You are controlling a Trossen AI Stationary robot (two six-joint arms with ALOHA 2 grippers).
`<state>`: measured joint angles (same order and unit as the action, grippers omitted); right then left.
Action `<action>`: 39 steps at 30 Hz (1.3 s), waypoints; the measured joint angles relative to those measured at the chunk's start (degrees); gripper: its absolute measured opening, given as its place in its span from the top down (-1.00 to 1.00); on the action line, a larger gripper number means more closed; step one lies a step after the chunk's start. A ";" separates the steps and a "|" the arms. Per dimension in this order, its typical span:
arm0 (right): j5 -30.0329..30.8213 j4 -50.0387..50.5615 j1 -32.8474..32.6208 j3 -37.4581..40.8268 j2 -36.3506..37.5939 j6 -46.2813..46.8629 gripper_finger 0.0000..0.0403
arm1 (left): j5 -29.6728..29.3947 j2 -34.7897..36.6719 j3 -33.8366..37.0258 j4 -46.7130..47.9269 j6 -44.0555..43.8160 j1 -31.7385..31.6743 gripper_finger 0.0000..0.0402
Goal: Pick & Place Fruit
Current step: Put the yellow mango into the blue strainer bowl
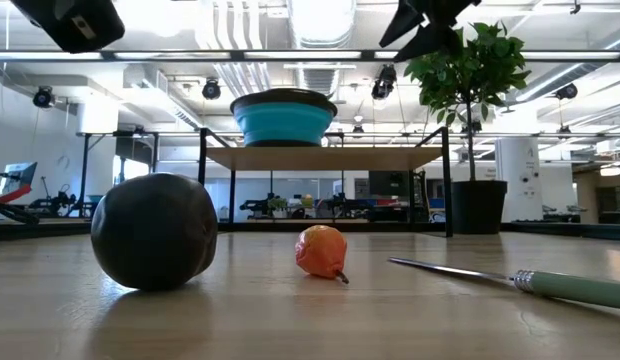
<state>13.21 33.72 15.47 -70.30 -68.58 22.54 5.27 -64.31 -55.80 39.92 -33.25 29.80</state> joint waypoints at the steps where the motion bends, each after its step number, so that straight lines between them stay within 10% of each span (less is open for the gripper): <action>1: 0.00 0.02 0.02 0.19 0.02 0.05 -0.10 | -0.02 -0.01 0.28 -0.03 -0.12 0.00 -0.13; 11: -0.02 -0.01 -0.35 0.43 -0.15 0.43 -0.02 | 6.12 -0.03 5.65 0.18 -6.86 0.09 -0.62; 39: -0.11 -0.03 -1.01 0.43 -0.15 1.54 0.27 | 0.86 -10.93 1.94 -0.97 2.70 9.69 -0.61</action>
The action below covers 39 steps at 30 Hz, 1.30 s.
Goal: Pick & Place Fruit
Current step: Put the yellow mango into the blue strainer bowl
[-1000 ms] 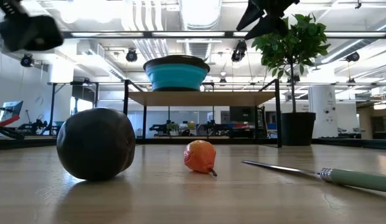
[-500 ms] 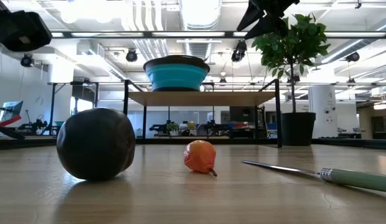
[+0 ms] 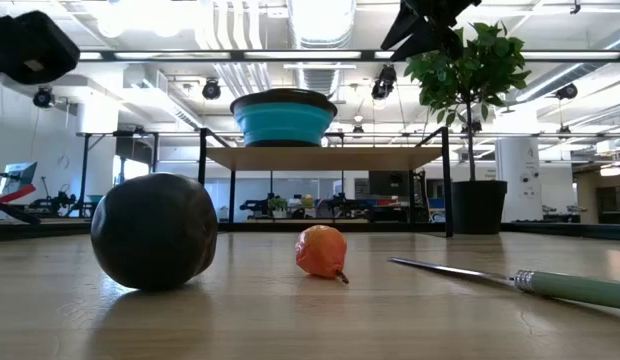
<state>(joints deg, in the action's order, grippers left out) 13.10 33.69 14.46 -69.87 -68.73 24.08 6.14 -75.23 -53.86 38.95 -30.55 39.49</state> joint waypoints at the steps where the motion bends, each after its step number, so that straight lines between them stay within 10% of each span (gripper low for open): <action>1: 0.00 -0.02 0.00 0.00 -0.02 0.00 0.29 | -0.01 -0.91 -0.99 1.23 1.27 0.07 -0.61; 39: 0.07 -0.09 0.00 0.02 -0.06 1.46 0.78 | -0.69 -15.11 -2.44 10.91 17.23 0.22 -0.61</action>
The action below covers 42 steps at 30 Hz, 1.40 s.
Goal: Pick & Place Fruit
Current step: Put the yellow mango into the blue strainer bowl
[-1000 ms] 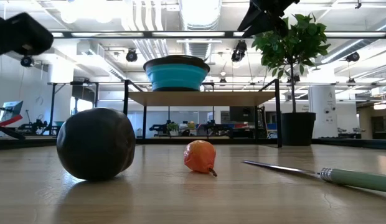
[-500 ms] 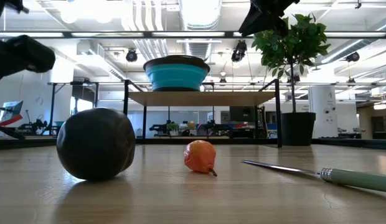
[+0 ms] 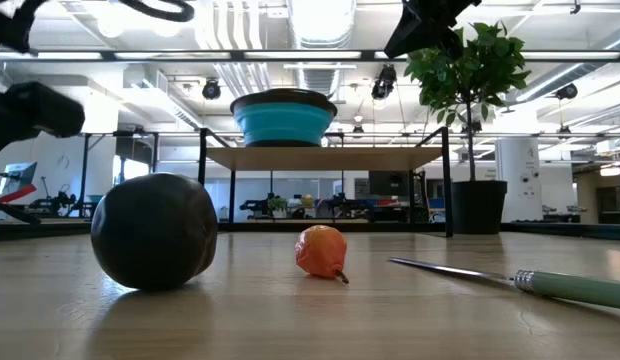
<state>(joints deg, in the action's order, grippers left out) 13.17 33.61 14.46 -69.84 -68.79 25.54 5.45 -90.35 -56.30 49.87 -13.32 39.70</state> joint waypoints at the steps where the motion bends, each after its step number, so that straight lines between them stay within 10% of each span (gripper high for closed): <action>1: 0.00 0.02 0.00 0.00 0.00 0.00 0.77 | 0.08 0.00 0.54 -0.38 -0.05 0.00 -0.61; 19: 0.00 0.02 0.00 0.00 0.00 0.00 0.46 | 2.22 -0.02 3.14 -5.32 -0.13 0.00 -0.59; 42: -0.12 0.07 -0.03 0.00 0.00 0.00 0.23 | 7.52 2.15 4.95 -6.88 -10.11 -0.11 -0.10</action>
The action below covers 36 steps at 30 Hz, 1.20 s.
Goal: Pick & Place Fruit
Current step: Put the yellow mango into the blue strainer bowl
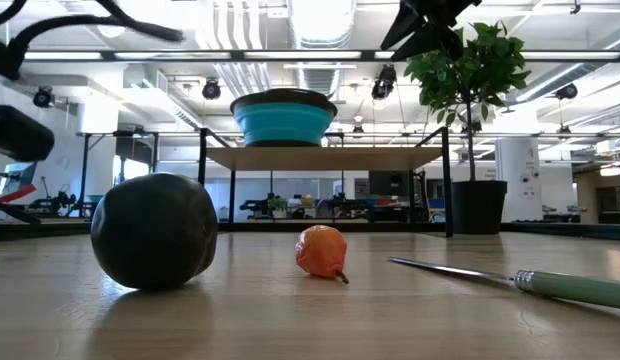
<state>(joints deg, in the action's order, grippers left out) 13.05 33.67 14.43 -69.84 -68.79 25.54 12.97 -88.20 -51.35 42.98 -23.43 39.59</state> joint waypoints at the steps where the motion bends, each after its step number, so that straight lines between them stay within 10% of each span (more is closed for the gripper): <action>1: 0.00 0.01 -0.16 0.00 0.00 0.00 0.23 | -0.03 0.59 0.00 0.00 -0.47 0.00 -0.10; 14: -0.07 0.02 -1.45 0.00 0.00 -0.22 0.21 | -13.45 13.93 0.01 -0.11 -4.31 -3.66 -0.09; 36: -0.05 0.07 -1.45 0.02 0.00 -3.23 0.65 | -28.01 23.45 -2.72 -10.56 3.29 -31.73 -0.09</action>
<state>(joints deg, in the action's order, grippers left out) 12.99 33.74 12.97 -69.82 -68.79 22.31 -15.05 -64.75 -54.07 32.42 -20.14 7.86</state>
